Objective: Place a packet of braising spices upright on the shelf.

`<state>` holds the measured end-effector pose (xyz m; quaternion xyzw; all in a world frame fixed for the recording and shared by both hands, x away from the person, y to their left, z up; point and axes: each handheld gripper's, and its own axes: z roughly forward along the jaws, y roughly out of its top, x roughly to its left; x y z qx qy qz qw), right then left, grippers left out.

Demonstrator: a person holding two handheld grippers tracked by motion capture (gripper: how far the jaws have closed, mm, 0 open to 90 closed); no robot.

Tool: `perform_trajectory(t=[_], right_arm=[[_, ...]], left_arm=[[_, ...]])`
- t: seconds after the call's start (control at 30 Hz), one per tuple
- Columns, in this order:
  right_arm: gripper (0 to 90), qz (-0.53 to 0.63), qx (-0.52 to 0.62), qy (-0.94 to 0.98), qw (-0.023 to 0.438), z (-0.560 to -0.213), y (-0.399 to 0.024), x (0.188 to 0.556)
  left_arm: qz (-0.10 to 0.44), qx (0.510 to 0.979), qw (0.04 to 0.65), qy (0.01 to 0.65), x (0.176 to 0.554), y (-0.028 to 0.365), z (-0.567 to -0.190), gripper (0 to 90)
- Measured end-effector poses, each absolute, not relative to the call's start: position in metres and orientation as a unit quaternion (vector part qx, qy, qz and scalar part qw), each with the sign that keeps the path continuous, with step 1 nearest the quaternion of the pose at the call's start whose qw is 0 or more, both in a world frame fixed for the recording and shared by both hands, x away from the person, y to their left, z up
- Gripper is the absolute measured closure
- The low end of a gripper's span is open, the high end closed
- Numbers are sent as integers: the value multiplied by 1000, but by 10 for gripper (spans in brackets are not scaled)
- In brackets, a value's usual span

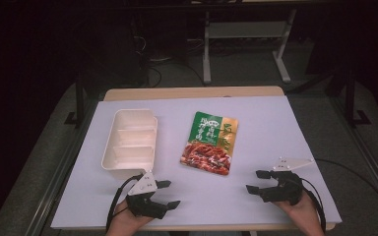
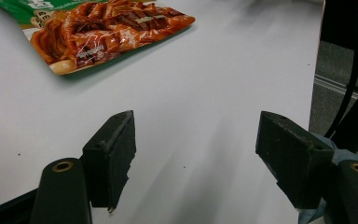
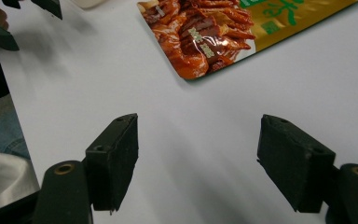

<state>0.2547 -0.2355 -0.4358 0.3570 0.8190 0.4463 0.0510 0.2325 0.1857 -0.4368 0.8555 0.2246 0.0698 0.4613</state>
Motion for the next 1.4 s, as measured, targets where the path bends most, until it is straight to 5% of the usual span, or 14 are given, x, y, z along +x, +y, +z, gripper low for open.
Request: perform_trajectory(t=[0.3,0.7,1.4], right_arm=[[267,442,351,824,54,-437,-234,256],[255,443,354,821,70,-436,-240,262],[241,440,360,821,55,-430,-235,295]], left_arm=[[66,850,468,230,234,186,-434,313],[69,849,469,233,256,170,-424,539],[120,858,416,276,309,118,-423,811]])
